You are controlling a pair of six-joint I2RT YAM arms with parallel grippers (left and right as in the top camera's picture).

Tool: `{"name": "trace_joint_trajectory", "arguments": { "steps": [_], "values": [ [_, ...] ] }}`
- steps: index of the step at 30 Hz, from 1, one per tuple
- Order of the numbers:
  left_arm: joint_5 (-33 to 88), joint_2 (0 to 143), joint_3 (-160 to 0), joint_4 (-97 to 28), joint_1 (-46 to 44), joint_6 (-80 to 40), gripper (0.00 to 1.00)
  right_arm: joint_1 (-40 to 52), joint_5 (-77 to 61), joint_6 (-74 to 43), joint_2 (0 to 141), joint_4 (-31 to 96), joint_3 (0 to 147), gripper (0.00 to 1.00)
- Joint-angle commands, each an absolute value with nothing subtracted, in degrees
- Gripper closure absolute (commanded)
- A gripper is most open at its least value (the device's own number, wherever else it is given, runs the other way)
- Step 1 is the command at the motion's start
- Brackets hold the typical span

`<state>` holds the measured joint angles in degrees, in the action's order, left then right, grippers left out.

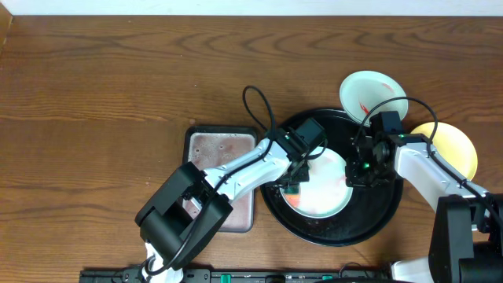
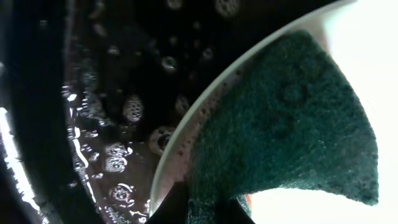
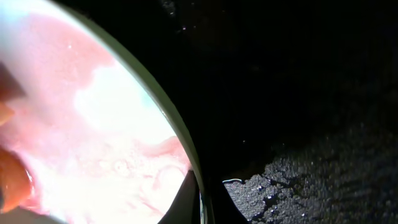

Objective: Clean dirty plates on tray and stack at the side
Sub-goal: 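Move the sponge onto the pale green plate and scrub it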

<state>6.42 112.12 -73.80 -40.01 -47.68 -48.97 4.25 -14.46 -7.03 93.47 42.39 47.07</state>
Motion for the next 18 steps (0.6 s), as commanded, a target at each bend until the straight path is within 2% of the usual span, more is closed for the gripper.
{"name": "trace_joint_trajectory", "arguments": {
  "steps": [1,4,8,11,18],
  "values": [
    [-9.08,116.18,-70.85,-41.28,-45.71,-46.3,0.93,4.23,-11.4,-8.12,94.52,41.78,46.06,0.99],
    [1.56,116.18,-70.85,-36.77,-45.78,-46.28,0.93,4.23,-11.4,-8.12,94.52,41.78,46.06,0.99],
    [25.5,116.18,-70.85,-26.52,-46.44,-46.72,0.93,4.23,-11.4,-8.12,94.52,41.8,46.06,0.99],
    [30.61,116.18,-70.85,-21.61,-47.9,-49.01,0.93,4.23,-11.4,-8.12,94.5,41.8,46.06,0.99],
    [31.24,116.49,-70.85,-16.82,-52.01,-49.17,0.93,4.23,-11.4,-8.12,94.52,41.78,46.06,0.99]
  ]
}}
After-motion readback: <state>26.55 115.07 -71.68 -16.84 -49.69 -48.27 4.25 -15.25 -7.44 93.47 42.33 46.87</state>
